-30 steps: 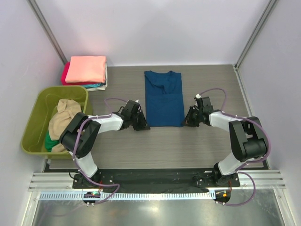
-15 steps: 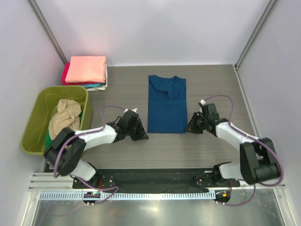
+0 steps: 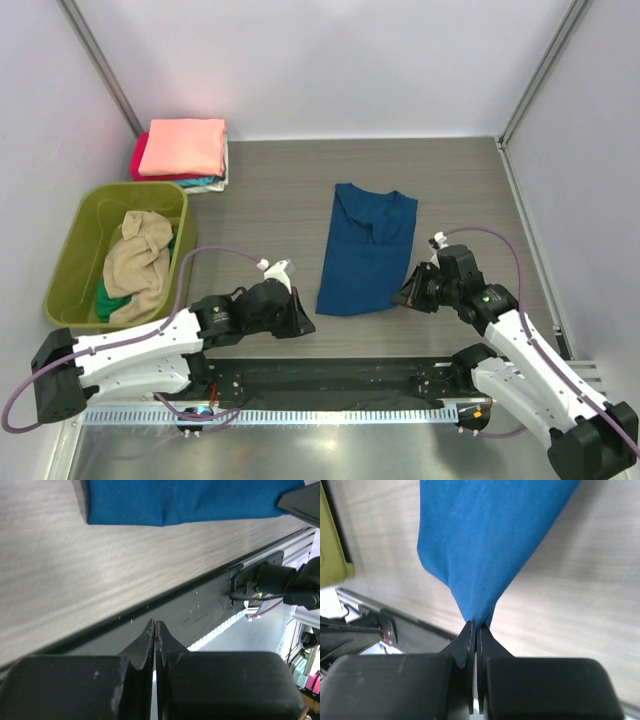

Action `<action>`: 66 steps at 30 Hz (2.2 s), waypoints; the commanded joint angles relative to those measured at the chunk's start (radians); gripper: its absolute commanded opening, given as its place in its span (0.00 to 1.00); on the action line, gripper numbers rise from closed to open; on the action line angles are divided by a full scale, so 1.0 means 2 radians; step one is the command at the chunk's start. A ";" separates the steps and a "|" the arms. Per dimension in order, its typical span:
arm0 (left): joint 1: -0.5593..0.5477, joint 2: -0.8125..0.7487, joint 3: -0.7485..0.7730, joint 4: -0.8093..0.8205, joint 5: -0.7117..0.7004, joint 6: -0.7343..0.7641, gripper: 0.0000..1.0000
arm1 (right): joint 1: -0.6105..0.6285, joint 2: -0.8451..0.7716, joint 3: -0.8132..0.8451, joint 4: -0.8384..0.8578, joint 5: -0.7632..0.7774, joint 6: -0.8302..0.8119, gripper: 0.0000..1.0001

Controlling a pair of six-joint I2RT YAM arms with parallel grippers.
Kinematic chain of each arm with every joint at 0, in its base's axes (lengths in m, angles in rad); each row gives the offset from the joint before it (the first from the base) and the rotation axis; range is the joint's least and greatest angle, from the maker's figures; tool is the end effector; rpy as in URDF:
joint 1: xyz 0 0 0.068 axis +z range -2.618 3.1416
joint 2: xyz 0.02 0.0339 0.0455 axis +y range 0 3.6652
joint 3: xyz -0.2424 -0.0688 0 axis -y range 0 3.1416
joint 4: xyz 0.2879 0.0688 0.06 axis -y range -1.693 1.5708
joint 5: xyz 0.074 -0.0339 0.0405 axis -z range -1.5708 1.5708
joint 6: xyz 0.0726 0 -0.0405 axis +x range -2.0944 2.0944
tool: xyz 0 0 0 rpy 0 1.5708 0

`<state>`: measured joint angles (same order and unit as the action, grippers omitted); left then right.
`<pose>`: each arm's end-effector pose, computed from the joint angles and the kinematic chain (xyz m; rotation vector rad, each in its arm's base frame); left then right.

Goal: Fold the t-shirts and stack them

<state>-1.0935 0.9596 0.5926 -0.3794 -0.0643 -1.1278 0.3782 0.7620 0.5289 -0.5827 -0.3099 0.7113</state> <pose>0.1322 -0.2454 0.1653 -0.0797 2.5531 -0.9642 0.2118 0.1080 0.1685 0.2636 2.5085 0.8536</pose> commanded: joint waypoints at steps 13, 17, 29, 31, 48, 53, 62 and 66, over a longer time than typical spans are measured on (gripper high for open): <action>-0.032 0.109 0.000 0.100 -0.086 0.043 0.60 | 0.038 -0.039 0.009 -0.083 0.053 0.047 0.01; -0.029 0.160 -0.003 0.143 -0.086 0.059 0.59 | 0.039 -0.047 -0.004 -0.085 0.053 0.049 0.01; -0.022 0.250 -0.008 0.187 -0.106 0.075 0.52 | 0.039 -0.050 -0.022 -0.083 0.061 0.049 0.01; -0.016 0.254 -0.009 0.187 -0.106 0.075 0.49 | 0.039 -0.050 -0.022 -0.082 0.059 0.049 0.01; -0.015 0.185 -0.011 0.121 -0.131 0.111 0.49 | 0.039 -0.029 -0.031 -0.063 0.063 0.049 0.01; -0.015 0.234 -0.009 0.177 -0.105 0.111 0.47 | 0.039 -0.029 -0.031 -0.062 0.064 0.049 0.01; -0.015 0.255 -0.030 0.227 -0.068 0.094 0.27 | 0.039 -0.027 -0.033 -0.063 0.068 0.049 0.01; -0.015 0.214 -0.042 0.218 -0.060 0.080 0.03 | 0.039 -0.026 -0.031 -0.062 0.072 0.050 0.01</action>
<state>-1.1233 1.4418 0.5430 0.0963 -0.2134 -0.9497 0.4507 0.7074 0.4614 -0.7338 -0.1814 0.8009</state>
